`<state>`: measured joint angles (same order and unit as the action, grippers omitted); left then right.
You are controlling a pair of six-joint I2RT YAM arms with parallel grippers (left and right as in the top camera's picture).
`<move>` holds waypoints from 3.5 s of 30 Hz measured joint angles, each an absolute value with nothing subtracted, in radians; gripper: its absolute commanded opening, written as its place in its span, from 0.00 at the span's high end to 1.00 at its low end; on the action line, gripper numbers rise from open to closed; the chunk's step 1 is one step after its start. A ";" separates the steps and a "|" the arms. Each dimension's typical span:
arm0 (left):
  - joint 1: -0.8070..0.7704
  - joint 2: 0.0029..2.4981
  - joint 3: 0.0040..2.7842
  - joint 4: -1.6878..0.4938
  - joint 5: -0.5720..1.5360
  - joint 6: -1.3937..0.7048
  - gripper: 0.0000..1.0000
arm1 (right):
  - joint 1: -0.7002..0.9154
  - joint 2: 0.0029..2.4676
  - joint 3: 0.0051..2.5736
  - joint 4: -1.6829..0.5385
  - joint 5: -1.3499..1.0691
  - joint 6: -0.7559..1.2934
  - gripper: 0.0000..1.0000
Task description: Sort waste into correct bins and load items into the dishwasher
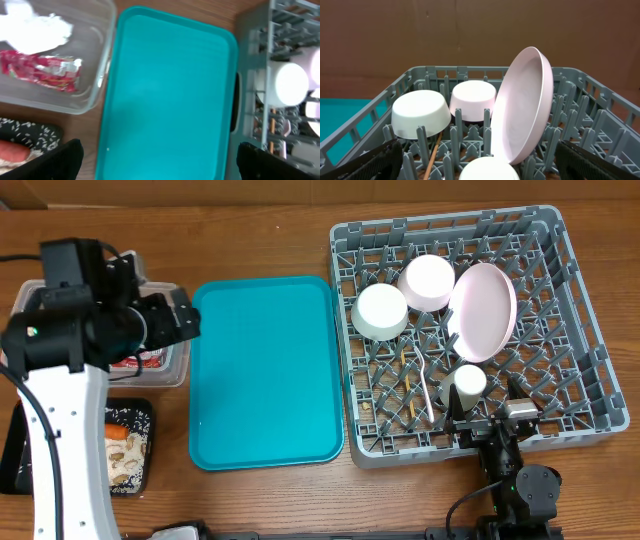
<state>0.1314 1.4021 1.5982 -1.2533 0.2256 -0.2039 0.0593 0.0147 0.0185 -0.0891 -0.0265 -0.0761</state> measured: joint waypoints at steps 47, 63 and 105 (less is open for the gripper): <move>0.039 0.746 0.207 -0.081 0.232 -0.335 0.00 | 0.059 0.014 0.019 -0.089 -0.027 -0.079 0.00; 0.039 0.676 0.012 0.197 0.131 -0.338 0.00 | 0.059 0.014 0.019 -0.088 -0.027 -0.078 0.00; -0.046 0.129 0.009 -0.079 -0.012 -0.118 0.00 | 0.059 0.014 0.019 -0.088 -0.027 -0.079 0.00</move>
